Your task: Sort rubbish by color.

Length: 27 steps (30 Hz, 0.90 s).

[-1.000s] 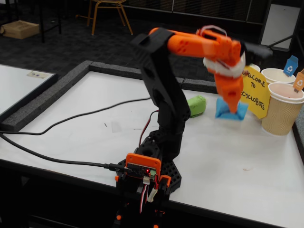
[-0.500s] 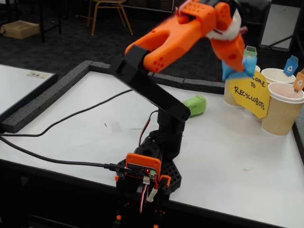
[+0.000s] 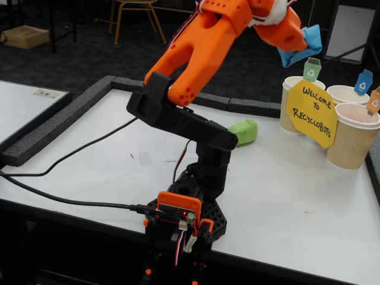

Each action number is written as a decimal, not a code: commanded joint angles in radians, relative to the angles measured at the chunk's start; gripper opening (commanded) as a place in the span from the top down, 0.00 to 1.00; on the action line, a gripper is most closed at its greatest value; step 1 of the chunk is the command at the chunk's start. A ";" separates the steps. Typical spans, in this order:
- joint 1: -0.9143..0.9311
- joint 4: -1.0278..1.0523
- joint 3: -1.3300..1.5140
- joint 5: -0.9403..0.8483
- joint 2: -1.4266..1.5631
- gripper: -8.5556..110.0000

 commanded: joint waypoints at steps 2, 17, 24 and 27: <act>-0.014 -0.120 -0.029 -0.244 0.025 0.93; 0.026 -0.385 -0.236 -0.357 -0.466 0.93; 0.060 -0.566 -0.367 -0.425 -0.670 0.93; 0.078 -0.660 -0.376 -0.465 -0.726 0.93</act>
